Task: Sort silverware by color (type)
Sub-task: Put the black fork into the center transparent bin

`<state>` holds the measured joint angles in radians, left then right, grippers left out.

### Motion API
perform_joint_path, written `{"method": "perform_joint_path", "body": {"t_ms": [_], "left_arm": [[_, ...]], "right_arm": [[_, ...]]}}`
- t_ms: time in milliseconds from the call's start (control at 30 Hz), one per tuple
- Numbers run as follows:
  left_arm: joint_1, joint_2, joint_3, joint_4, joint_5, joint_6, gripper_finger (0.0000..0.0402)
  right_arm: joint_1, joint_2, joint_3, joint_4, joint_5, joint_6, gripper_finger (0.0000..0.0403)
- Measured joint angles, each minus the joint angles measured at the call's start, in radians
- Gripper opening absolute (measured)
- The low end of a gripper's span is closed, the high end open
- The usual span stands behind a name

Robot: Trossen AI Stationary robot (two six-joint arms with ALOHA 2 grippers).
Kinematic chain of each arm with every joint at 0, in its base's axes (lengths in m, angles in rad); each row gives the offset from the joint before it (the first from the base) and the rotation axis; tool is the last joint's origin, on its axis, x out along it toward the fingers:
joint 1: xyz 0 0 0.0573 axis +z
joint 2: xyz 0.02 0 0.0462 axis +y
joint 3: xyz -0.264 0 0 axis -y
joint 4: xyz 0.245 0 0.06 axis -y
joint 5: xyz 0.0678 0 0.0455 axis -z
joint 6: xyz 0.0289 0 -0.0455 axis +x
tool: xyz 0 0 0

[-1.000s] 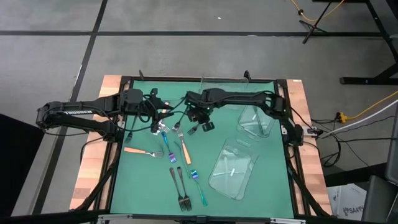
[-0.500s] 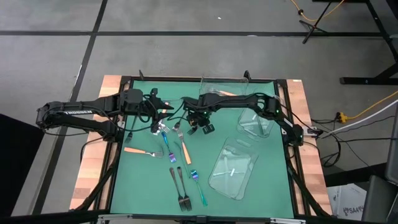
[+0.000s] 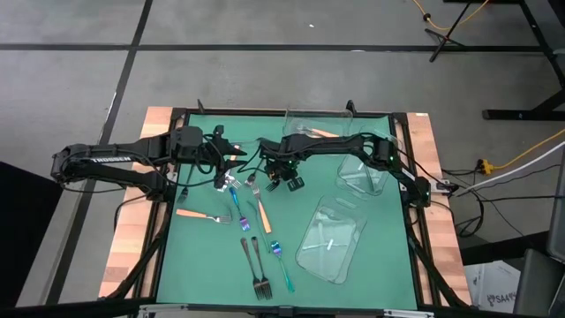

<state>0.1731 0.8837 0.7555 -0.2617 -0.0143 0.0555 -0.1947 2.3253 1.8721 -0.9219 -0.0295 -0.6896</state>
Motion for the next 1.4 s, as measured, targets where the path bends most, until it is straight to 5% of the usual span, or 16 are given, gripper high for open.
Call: {"method": "perform_joint_path", "body": {"t_ms": [267,600,1400], "left_arm": [[0.0,0.0,0.0,0.0,0.0,0.0,0.011],[0.0,0.0,0.0,0.0,0.0,0.0,0.011],[0.0,0.0,-0.001,0.0,0.0,-0.001,0.011]], "right_arm": [[0.0,0.001,0.0,0.002,0.0,0.002,0.0091],[0.0,0.002,0.0,0.015,0.016,0.004,0.0005],[-0.003,-0.131,-0.003,-0.065,0.001,0.037,0.0001]]}}
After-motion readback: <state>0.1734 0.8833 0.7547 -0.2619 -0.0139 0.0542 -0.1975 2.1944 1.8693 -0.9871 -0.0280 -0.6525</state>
